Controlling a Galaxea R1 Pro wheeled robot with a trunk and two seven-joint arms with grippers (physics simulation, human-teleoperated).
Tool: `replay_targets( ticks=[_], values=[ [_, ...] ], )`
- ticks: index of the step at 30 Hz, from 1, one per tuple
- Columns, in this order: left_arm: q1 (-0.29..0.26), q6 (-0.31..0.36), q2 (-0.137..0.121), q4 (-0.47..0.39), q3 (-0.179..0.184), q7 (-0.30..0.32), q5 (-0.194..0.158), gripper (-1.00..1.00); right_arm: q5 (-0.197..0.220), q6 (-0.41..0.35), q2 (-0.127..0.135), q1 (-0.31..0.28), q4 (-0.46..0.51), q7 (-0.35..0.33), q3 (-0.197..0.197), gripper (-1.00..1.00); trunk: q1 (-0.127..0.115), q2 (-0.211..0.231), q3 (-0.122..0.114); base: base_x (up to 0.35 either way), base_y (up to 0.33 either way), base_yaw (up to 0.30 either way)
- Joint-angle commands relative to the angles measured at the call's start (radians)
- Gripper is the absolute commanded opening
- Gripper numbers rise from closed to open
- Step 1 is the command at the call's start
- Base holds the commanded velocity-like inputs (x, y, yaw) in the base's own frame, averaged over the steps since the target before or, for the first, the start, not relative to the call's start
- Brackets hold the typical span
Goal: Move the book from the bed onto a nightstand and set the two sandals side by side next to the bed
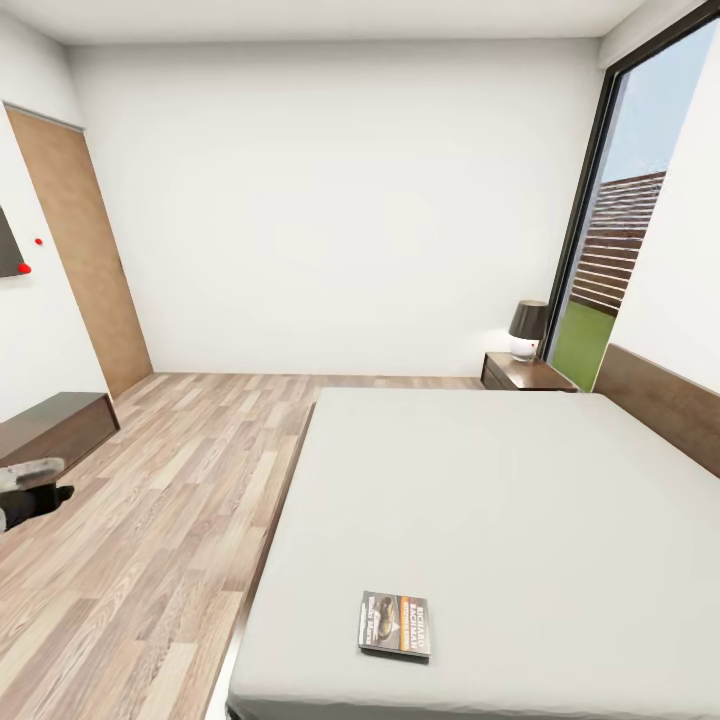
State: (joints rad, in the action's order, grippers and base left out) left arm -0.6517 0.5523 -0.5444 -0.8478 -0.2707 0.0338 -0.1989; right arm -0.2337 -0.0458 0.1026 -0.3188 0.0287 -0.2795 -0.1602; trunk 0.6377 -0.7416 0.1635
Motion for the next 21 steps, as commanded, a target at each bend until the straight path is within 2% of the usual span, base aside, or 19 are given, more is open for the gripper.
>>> replay_targets(
  ticks=[1, 6, 7, 10, 15, 16, 18, 19, 20, 21],
  values=[
    [-0.017, 0.007, 0.018, -0.001, -0.001, 0.003, 0.004, 1.0, -0.009, -0.005, 0.0, 0.0, 0.002, -0.004, -0.008, 1.0, 0.0, -0.001, 0.002, 0.0, 0.0, 0.0],
    [-0.067, 0.009, 0.094, 0.001, 0.023, 0.0, 0.024, 1.0, -0.01, -0.005, -0.002, 0.0, 0.002, -0.004, -0.006, 1.0, 0.0, -0.001, 0.002, 0.0, 0.0, 0.0],
    [-0.076, 0.007, 0.117, 0.003, 0.036, -0.002, 0.028, 1.0, -0.01, -0.005, -0.002, 0.0, 0.003, -0.004, -0.001, 1.0, 0.0, -0.001, 0.002, 0.0, 0.0, 0.0],
    [-0.085, 0.002, 0.142, 0.014, 0.052, -0.003, 0.031, 1.0, -0.01, -0.005, -0.002, 0.0, 0.003, -0.004, 0.012, 1.0, 0.0, -0.001, 0.002, 0.0, 0.0, 0.0],
    [-0.127, 0.001, 0.227, 0.039, 0.068, -0.001, 0.033, 1.0, -0.01, -0.005, -0.002, 0.0, 0.003, -0.004, 0.029, 1.0, 0.0, -0.001, 0.002, 0.0, 0.0, 0.0],
    [-0.127, 0.001, 0.227, 0.039, 0.068, -0.001, 0.033, 1.0, -0.01, -0.005, -0.002, 0.0, 0.003, -0.004, 0.029, 1.0, 0.0, -0.001, 0.002, 0.0, 0.0, 0.0],
    [-0.137, -0.001, 0.266, 0.052, 0.077, -0.003, 0.034, 1.0, -0.01, -0.005, -0.002, 0.0, 0.003, -0.004, 0.032, 1.0, 0.0, -0.001, 0.002, 0.0, 0.0, 0.0],
    [-0.143, -0.005, 0.307, 0.077, 0.098, -0.004, 0.036, 1.0, -0.01, -0.005, -0.002, 0.0, 0.003, -0.004, 0.033, 1.0, 0.0, -0.001, 0.002, 0.0, 0.0, 0.0],
    [-0.143, -0.005, 0.307, 0.077, 0.098, -0.004, 0.036, 1.0, -0.01, -0.005, -0.002, 0.0, 0.003, -0.004, 0.033, 1.0, 0.0, -0.001, 0.002, 0.0, 0.0, 0.0],
    [-0.146, -0.009, 0.327, 0.093, 0.113, -0.005, 0.037, 1.0, -0.01, -0.005, -0.002, 0.0, 0.003, -0.004, 0.034, 1.0, 0.0, -0.001, 0.002, 0.0, 0.0, 0.0]
  ],
)
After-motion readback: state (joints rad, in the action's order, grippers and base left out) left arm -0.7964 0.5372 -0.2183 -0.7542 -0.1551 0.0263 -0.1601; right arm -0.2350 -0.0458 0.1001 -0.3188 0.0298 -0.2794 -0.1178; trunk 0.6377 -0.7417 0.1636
